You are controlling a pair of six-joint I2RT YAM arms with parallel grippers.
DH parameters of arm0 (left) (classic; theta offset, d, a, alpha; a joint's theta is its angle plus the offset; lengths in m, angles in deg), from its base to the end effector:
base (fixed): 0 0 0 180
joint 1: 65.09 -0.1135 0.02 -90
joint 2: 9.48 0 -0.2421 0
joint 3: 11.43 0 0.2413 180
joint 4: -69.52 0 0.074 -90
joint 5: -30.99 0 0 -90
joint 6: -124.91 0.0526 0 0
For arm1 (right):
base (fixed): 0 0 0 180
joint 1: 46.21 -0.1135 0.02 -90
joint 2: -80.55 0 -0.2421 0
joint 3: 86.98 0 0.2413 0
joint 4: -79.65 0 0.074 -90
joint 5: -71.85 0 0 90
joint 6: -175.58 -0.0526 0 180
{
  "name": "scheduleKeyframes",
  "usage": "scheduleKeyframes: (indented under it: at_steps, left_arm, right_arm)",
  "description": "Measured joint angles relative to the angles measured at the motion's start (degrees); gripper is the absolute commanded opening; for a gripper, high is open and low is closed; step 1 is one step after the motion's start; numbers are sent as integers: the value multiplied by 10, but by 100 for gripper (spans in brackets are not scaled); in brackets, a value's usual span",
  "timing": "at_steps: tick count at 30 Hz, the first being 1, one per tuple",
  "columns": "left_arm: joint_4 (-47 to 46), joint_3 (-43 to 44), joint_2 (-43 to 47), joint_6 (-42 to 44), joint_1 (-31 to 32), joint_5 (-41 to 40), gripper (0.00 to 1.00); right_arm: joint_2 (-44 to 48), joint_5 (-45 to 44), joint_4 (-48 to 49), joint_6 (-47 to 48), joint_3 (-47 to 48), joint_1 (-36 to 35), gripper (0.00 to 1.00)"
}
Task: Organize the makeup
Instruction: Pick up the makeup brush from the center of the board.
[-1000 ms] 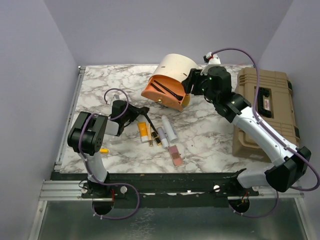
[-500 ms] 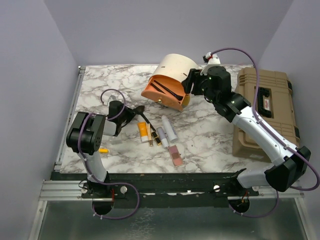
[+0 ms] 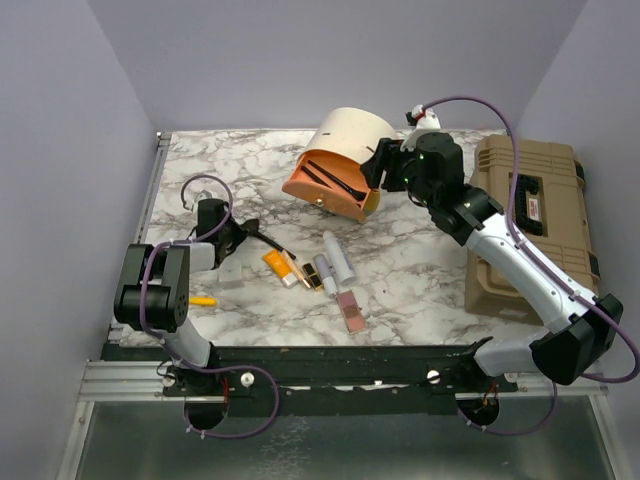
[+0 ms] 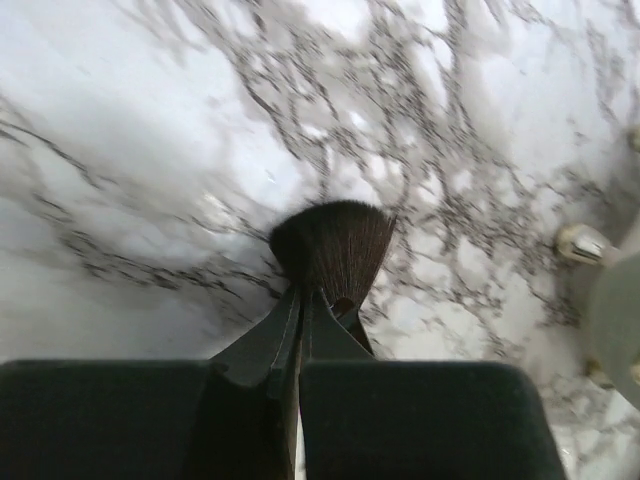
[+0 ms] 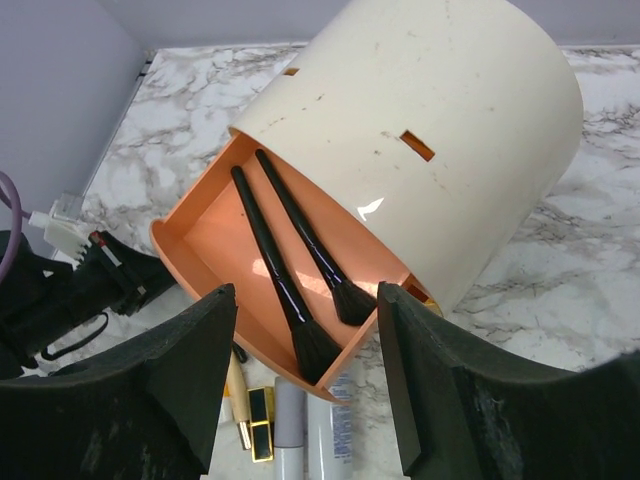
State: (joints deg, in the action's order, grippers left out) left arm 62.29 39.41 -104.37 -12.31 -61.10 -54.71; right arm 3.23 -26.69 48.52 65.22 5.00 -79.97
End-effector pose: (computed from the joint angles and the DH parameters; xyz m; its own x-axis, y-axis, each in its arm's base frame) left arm 0.3143 -0.0259 0.1112 -0.5009 -0.6987 -0.5107 -0.3510 0.7034 -0.6181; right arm 0.2713 0.1720 0.3750 -0.3710 0.1659 -0.9137 -0.3222 0.8998 0.2942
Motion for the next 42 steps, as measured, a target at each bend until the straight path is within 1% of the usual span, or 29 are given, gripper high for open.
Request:
scheduleKeyframes:
  at_steps: [1, 3, 4, 6, 8, 11, 15, 19, 21, 22, 23, 25, 31, 35, 38, 40, 42]
  left_arm:
    - [24, 9, 2, 13, -7, -9, 8]
    - [65, 33, 3, 41, -17, -26, 33]
    - [81, 44, 3, 50, -19, -31, 41]
    - [106, 63, 3, 66, -20, -35, 48]
    - [119, 72, 3, 69, -20, -36, 51]
    - [155, 80, 12, 67, -20, -40, 53]
    - [196, 81, 46, 45, -16, -51, 53]
    - [217, 81, 68, 9, 8, -62, 52]
    - [222, 83, 67, -6, 31, -66, 51]
    - [226, 83, 65, -17, 43, -67, 48]
    - [228, 84, 64, -24, 52, -68, 46]
    - [233, 85, 60, -43, 67, -73, 47]
    - [250, 88, 60, -100, 86, -133, 47]
    - [272, 107, 55, -124, 92, -164, 45]
    - [279, 128, 37, -132, 93, -170, 44]
    - [283, 144, 17, -136, 94, -170, 40]
    - [292, 157, 0, -139, 94, -170, 39]
  right_arm:
    - [0, 3, -1, -2, 0, 0, 64]
    - [0, 6, -1, -3, 0, 0, 64]
    - [0, 8, -1, -4, 0, 0, 65]
    - [0, 11, -1, -6, 0, 0, 65]
    - [0, 14, -2, -7, 0, 0, 65]
    - [0, 17, -7, -7, 0, 0, 65]
    - [0, 17, -16, -7, 0, 0, 66]
    - [0, 18, -19, -10, 0, 0, 66]
    - [0, 18, -20, -12, 0, 0, 65]
    - [0, 18, -21, -12, 0, 0, 66]
    - [0, 18, -23, -12, 0, 0, 66]
    - [0, 18, -28, -12, 2, 0, 66]
    - [0, 18, -30, -12, 5, 0, 65]
    - [0, 17, -31, -11, 5, 0, 65]
    - [0, 17, -31, -10, 5, 0, 65]
    - [0, 16, -31, -9, 5, 0, 65]
    - [0, 14, -31, -6, 5, 0, 65]
